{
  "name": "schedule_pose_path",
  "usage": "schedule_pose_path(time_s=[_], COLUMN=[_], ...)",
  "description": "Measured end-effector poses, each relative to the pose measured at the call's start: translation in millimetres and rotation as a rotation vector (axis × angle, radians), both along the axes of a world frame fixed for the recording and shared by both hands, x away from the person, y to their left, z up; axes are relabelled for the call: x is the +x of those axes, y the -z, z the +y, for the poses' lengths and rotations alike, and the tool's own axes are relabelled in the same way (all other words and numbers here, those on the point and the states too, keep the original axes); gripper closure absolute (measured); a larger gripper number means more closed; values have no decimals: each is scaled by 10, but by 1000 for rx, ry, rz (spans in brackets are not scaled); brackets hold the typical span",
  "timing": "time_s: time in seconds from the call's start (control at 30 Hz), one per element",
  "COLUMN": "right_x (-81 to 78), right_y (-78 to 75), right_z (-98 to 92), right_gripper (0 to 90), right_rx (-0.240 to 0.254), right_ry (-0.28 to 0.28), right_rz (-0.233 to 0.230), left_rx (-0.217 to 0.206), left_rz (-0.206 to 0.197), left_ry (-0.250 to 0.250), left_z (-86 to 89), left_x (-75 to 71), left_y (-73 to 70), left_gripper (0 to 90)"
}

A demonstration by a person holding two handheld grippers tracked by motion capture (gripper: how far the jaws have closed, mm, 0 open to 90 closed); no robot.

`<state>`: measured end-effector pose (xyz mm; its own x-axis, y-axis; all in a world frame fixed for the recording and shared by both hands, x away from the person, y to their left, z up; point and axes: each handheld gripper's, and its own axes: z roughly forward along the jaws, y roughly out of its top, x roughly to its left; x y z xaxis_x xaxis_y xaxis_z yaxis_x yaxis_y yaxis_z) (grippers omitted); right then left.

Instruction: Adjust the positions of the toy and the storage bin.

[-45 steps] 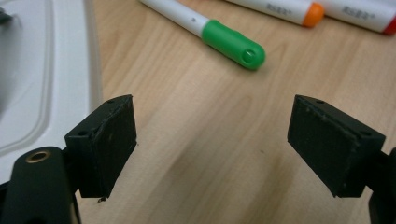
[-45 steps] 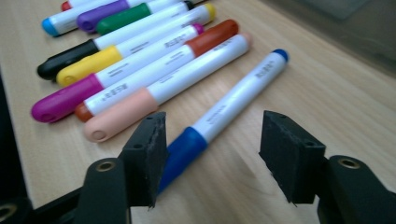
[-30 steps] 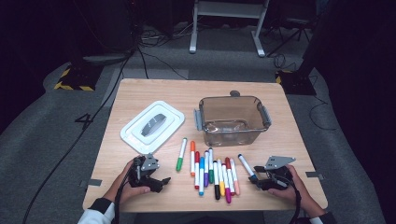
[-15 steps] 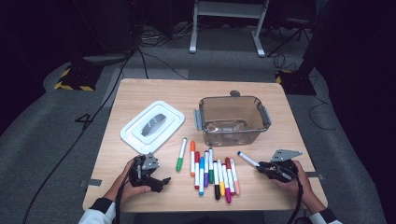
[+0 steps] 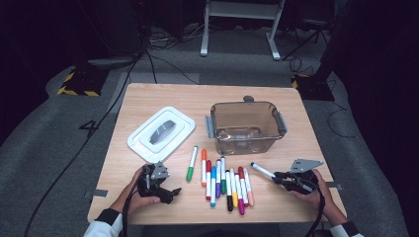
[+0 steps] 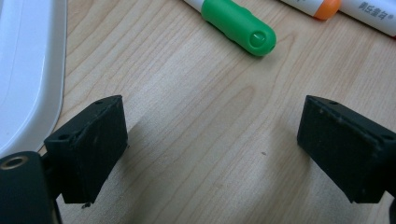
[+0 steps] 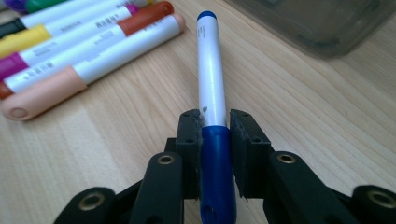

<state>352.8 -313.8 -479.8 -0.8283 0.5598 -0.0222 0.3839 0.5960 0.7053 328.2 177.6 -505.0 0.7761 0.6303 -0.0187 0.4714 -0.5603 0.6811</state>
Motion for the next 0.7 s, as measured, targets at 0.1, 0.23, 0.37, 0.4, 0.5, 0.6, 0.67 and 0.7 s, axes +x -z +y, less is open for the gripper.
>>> schedule_pose_path(time_s=[0.1,0.23,0.37,0.4,0.5,0.6,0.67,0.7], right_x=[-51,-99,-155,-154,-136,-131,-123,-110], right_y=[-67,-155,-310,-340,-450,-550,-725,-781], right_z=[1,50,115,117,105,106,124,137], right_gripper=[750,750,750,750,750,750,750,750], right_rx=[23,36,55,61,81,83,101,100], right_ry=[-37,-71,-123,-125,-133,-136,-156,-156], right_rz=[-6,-13,-28,-32,-49,-70,-114,-127], left_rx=[1,-1,1,1,0,0,-1,-1], left_rz=[0,2,0,0,0,0,0,0], left_ry=[0,-1,0,0,0,0,-1,-3], left_z=[1,0,1,1,0,0,0,0], left_x=[0,-1,0,0,0,0,-1,-3], left_y=[0,0,0,0,0,0,1,1], left_gripper=[88,88,89,89,89,89,89,89])
